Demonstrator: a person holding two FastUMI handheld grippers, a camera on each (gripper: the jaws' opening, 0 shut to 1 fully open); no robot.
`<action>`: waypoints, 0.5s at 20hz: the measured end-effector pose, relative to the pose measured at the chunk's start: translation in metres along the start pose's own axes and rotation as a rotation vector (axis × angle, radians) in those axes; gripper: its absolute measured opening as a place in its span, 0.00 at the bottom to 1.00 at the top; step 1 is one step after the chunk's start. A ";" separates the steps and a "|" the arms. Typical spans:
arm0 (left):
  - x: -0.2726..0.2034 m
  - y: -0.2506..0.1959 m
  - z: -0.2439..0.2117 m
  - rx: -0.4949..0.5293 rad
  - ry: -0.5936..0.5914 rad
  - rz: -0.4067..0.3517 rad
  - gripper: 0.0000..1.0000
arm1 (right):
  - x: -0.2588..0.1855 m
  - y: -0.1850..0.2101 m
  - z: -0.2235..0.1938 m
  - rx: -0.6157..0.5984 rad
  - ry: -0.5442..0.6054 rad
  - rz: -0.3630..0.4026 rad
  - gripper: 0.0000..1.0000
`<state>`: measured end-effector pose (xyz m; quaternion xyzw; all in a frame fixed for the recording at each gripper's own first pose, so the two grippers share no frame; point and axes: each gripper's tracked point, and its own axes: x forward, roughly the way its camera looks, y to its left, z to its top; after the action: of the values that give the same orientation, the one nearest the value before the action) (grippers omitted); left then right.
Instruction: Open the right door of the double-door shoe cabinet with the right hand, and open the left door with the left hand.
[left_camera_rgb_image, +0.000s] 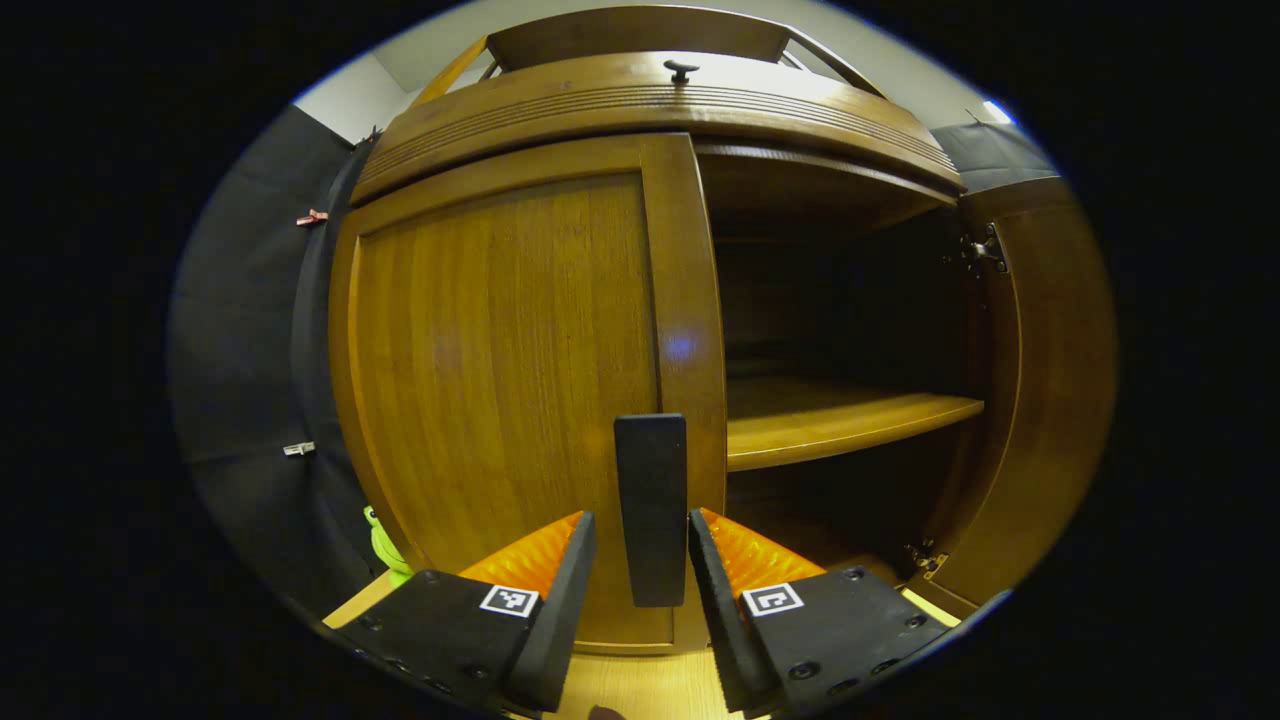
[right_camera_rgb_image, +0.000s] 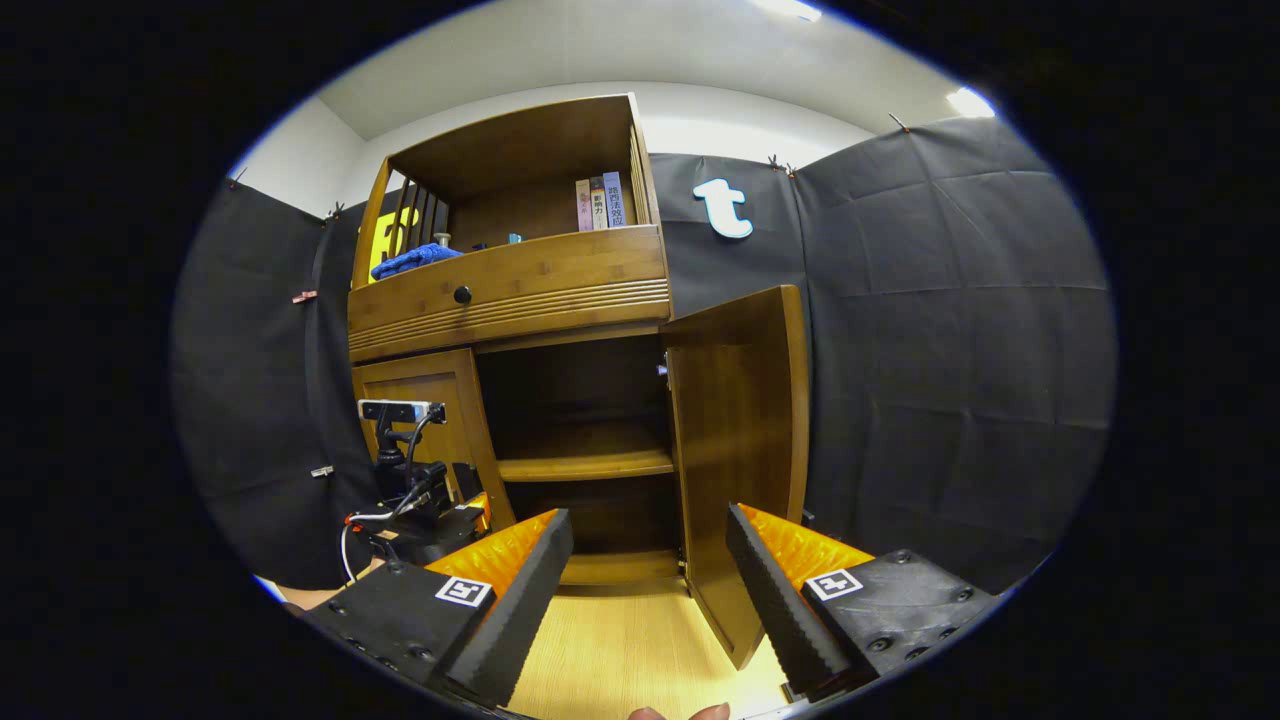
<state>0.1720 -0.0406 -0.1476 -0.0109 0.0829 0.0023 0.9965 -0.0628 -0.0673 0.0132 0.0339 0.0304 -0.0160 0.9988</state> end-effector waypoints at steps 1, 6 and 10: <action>0.006 -0.002 -0.002 -0.013 0.004 -0.007 0.58 | 0.002 0.000 -0.002 -0.004 0.008 -0.003 1.00; 0.013 -0.006 -0.006 -0.020 0.022 -0.004 0.36 | 0.002 0.000 -0.007 -0.007 0.018 -0.017 0.98; 0.008 -0.005 -0.009 -0.034 0.056 -0.019 0.33 | 0.005 -0.002 -0.010 0.007 0.027 -0.023 0.98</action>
<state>0.1788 -0.0460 -0.1574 -0.0284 0.1109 -0.0061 0.9934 -0.0583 -0.0691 0.0029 0.0372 0.0443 -0.0272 0.9980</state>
